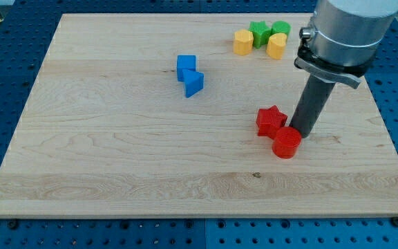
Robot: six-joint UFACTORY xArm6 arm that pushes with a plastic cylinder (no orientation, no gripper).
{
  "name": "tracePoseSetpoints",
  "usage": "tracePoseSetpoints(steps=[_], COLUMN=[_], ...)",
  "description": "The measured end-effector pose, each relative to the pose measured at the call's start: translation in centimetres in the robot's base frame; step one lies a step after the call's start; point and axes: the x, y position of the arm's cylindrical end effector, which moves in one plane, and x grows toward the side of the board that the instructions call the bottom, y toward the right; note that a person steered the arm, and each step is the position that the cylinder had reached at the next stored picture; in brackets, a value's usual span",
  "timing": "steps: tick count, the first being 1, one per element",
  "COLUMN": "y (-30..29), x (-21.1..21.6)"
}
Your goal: Slide the red star closer to the blue triangle
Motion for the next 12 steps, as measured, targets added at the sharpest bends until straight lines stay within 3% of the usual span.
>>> tracePoseSetpoints(steps=[5,12], y=[-2.4,-10.8], x=[-1.4,-3.8])
